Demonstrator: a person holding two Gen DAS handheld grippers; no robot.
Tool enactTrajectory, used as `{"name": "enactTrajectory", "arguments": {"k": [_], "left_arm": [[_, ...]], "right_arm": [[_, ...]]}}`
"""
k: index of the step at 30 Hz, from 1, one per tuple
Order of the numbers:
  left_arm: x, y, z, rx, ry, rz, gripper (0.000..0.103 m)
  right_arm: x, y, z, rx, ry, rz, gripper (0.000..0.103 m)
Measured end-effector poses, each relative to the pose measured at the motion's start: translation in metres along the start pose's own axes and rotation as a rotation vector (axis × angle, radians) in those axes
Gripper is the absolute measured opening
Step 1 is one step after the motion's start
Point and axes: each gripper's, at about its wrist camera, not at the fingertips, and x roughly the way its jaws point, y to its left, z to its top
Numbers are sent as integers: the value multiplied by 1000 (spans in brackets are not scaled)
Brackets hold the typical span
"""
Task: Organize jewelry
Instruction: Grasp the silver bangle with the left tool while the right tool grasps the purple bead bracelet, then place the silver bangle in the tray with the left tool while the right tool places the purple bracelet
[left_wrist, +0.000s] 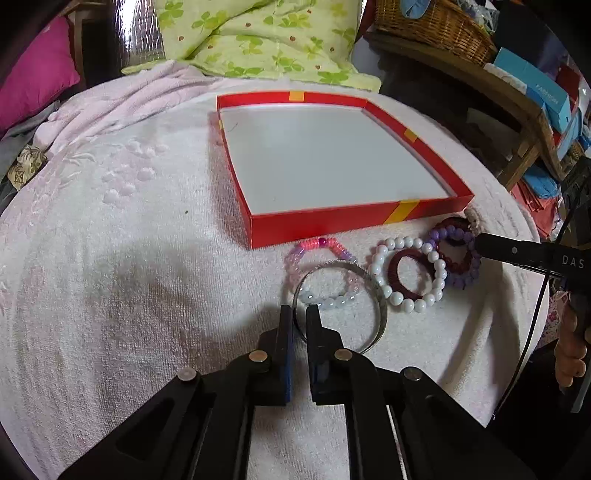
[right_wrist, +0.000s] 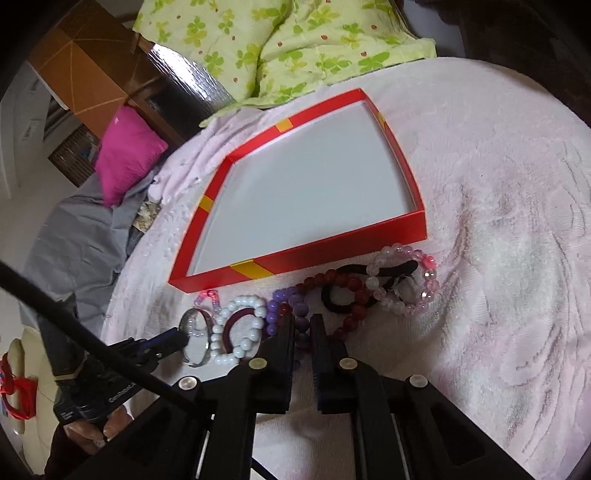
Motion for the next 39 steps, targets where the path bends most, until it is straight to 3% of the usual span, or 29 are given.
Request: {"name": "enactTrajectory", "arguments": {"k": [8,12,14,15,17,18,20,22,24,28,32,39], "left_arm": [[-31,2,-5,-2,-105,-33,5],[-35,8,-3,-10,-135,-27,5],[-36,11,-3,-19,-136,-26,5],[-36,12,-3,-24,-137,-24,5],[-36,14,-3,-31,-140,-15,5],[-36,14,-3,-35,-141,-13,5],[-37,14,-3,-36,-144,-14,5],[-38,14,-3,-33,-150,-13,5],[-39,14,-3,-34,-158,-13,5],[-46,15,2,-37,-195,-20,5],[-51,11,14,-21,-237,1,5],[-31,2,61,-39,-254,23,5]], "right_arm": [[-31,-7,-4,32,-81,99,5],[-30,-8,-5,42,-71,60,6],[-28,-10,-4,48,-65,28,14],[-24,-9,-3,46,-50,7,33],[-20,-11,-3,44,-38,-12,56],[-15,-9,-3,34,-29,-27,57],[-5,-9,-5,8,10,-37,56],[10,-8,-8,-11,60,-79,47],[14,-4,-9,-57,70,-110,12],[0,-2,-9,-61,45,-85,11],[-28,4,-1,-75,-72,0,11],[-34,-3,47,-1,-218,61,11]]}}
